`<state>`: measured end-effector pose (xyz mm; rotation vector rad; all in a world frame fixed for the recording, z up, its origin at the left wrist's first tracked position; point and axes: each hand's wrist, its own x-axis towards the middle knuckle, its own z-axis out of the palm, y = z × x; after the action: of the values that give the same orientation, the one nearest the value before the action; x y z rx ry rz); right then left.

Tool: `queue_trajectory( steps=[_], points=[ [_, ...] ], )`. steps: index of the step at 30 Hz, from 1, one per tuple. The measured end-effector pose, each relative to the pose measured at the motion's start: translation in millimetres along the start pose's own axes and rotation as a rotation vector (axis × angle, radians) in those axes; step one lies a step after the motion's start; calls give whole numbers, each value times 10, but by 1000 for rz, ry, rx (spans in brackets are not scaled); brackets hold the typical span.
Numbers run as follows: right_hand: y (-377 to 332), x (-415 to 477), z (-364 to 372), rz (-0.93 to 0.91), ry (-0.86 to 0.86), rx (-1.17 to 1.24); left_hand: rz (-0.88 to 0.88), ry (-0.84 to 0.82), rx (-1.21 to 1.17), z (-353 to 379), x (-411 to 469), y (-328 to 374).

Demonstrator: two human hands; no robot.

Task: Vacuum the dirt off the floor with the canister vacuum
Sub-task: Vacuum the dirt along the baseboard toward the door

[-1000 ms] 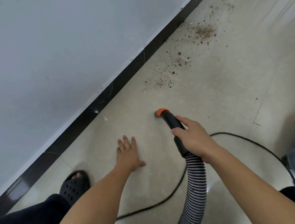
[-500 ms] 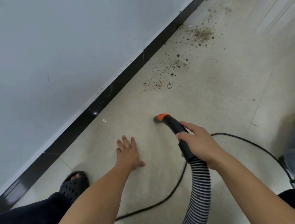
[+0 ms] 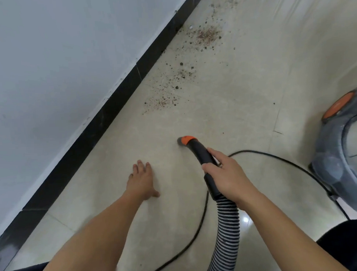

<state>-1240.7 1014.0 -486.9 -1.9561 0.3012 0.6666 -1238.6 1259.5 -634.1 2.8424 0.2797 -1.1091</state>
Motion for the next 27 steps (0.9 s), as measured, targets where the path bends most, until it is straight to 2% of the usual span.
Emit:
queue_trajectory(
  steps=[4,7,12,17,22,27],
  points=[
    [314,-93,-333,63,278,-14,7,-1,2,-77,88,50],
    [400,23,-452,91,363,41,-12,35,-75,-171,206,196],
    [300,313,-377,56,179,204,44,103,-90,-323,489,288],
    [52,654,-280,16,308,116,60,189,-88,-429,761,95],
    [-362,1056,43,-40,121,55,71,357,-88,-394,993,-22],
    [-815,1534,100,-23,196,31,76,520,-110,-232,1136,-84]
  ],
)
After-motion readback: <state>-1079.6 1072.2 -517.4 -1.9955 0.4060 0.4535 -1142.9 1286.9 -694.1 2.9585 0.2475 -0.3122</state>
